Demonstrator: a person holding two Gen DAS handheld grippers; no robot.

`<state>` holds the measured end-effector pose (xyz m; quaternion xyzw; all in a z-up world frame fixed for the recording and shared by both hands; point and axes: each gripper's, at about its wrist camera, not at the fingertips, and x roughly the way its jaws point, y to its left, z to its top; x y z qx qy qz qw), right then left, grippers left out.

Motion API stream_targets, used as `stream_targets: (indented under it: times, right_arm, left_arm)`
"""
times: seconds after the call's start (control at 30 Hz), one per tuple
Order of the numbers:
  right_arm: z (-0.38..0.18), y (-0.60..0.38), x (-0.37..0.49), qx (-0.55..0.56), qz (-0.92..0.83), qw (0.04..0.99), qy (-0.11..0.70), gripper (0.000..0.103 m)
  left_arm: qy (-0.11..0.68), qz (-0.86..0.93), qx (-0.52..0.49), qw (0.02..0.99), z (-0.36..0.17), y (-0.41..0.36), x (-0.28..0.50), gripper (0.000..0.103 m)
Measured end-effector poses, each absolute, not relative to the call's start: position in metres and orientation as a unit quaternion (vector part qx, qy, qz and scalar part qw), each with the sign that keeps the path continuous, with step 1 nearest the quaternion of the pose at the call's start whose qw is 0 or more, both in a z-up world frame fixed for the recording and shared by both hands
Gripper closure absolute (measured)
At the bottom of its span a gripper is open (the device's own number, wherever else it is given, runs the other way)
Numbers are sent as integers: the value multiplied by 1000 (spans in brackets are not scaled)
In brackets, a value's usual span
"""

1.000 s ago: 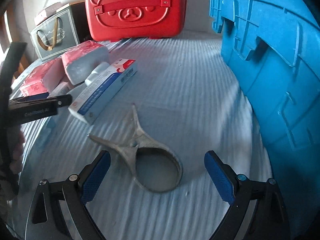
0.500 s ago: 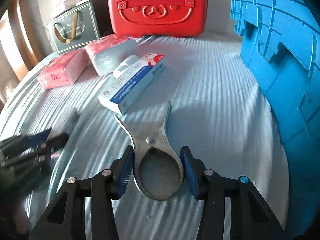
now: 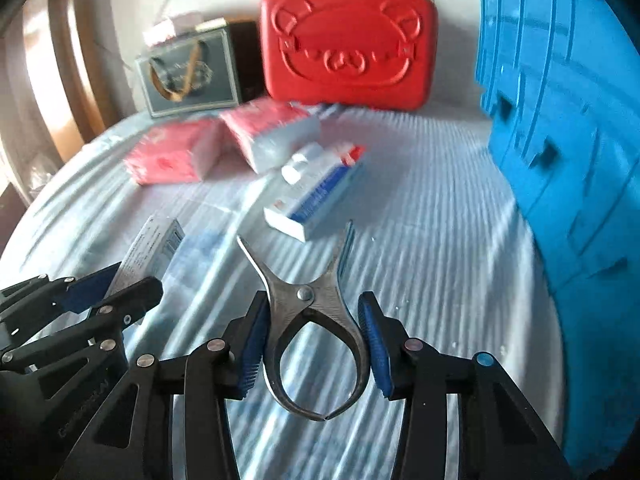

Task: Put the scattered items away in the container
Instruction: 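Grasp a small white medicine box with the left tool while the right tool grasps the metal clip, then carry the medicine box and metal clip over the blue crate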

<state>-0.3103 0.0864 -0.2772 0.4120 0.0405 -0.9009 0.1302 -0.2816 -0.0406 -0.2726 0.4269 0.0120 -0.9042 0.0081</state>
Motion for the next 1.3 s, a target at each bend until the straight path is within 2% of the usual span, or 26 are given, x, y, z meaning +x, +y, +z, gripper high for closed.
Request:
stream_targets:
  times: [0.33, 0.77, 1.03, 1.3]
  right_arm:
    - [-159, 65, -254, 326, -932, 148, 56, 59]
    - [-35, 49, -174, 219, -968, 94, 75, 59]
    - [11, 87, -136, 175, -980, 40, 81, 59]
    - [24, 196, -119, 153, -986, -21, 61, 59]
  left_arm:
    - [22, -932, 361, 3, -167, -60, -233, 77]
    - [30, -964, 260, -48, -63, -73, -176, 77]
    - [27, -971, 219, -94, -26, -31, -162, 77]
    - [11, -971, 195, -135, -9, 72, -154, 77]
